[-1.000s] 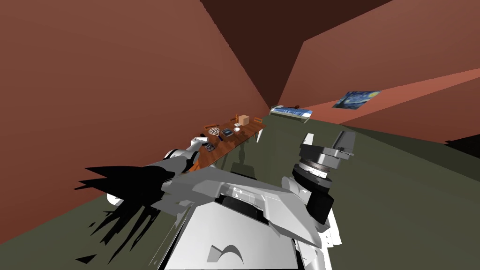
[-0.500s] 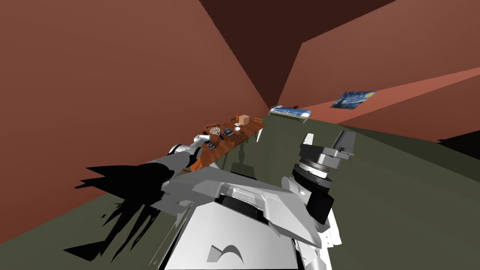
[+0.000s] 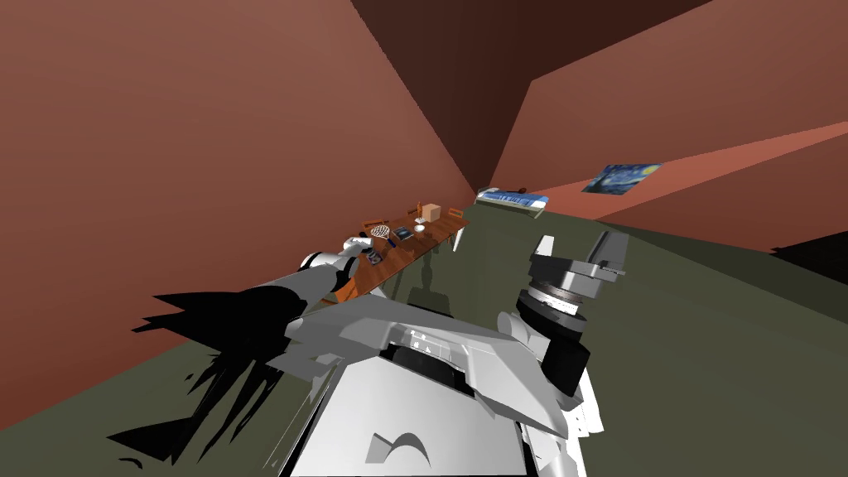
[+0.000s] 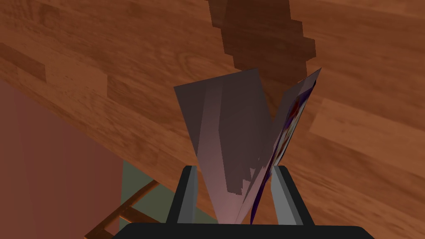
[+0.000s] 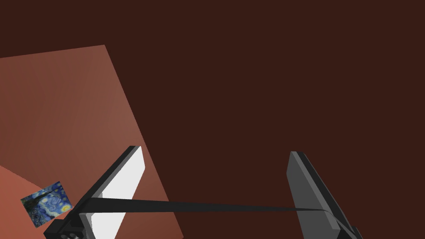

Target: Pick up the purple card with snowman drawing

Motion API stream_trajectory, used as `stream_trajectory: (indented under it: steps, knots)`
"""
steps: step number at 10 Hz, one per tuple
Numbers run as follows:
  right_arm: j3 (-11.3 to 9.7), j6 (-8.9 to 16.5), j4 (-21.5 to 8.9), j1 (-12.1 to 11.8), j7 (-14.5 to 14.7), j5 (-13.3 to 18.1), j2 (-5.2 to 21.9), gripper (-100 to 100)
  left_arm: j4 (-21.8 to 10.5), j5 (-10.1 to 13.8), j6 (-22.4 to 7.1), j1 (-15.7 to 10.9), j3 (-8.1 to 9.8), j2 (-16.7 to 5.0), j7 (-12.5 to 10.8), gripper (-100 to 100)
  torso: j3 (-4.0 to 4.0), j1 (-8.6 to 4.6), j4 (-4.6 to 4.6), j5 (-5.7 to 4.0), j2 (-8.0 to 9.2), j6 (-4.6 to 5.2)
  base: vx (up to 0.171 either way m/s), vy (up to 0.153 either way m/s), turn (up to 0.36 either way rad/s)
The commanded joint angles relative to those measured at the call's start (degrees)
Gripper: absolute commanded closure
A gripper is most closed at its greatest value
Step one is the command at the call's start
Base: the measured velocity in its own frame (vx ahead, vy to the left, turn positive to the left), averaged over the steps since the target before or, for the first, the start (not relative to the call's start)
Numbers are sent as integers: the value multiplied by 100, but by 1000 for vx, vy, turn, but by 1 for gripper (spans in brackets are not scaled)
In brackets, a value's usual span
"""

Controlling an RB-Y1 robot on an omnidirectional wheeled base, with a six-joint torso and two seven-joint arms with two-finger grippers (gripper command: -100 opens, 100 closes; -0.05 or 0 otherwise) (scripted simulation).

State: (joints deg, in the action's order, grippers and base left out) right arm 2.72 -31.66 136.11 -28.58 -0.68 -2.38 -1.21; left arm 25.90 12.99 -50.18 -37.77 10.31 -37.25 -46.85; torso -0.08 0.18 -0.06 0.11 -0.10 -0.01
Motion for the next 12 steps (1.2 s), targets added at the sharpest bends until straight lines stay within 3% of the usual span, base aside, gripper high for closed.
stream_trajectory:
  steps: [1,3,4,5,6,7,8,9,11,12]
  knots:
    - [0,0,0,0,0,0,0,0,0,0,0,0,0,0,0,100,0,0,0,0,0,0,0,0,0]
    - [0,0,0,0,0,0,0,0,1,-1,1,0,-1,0,2,100,-2,2,0,1,-3,-1,0,0,0]
    - [0,0,0,0,0,0,0,0,1,-2,2,0,-2,-1,1,0,-2,3,-1,2,-3,-1,0,0,0]
    - [0,0,0,0,0,0,0,0,287,248,-145,287,153,-55,47,100,-2,3,-1,2,-4,-1,108,-31,35]
    - [0,0,0,-1,0,0,0,0,337,248,-145,392,153,-55,47,100,-17,-4,-6,1,-33,-4,133,-34,44]
    - [0,0,1,-1,0,0,0,0,655,248,-145,632,153,-55,47,100,-29,-2,-13,7,-48,0,65,-21,0]
    - [0,0,0,-1,0,0,0,0,837,493,-255,813,304,-110,94,100,-32,15,-18,17,-46,3,97,-36,27]
    - [0,0,0,-1,0,0,0,0,895,493,-255,925,304,-110,94,100,-39,20,-19,17,-62,1,116,-29,32]
    - [0,0,0,-1,0,0,0,0,1308,493,-255,1254,304,-110,94,100,-42,37,-26,27,-60,-1,38,-7,-3]
    - [0,0,0,0,0,0,0,0,1560,738,-364,1491,455,-166,141,100,-38,49,-27,31,-49,-4,89,-24,46]
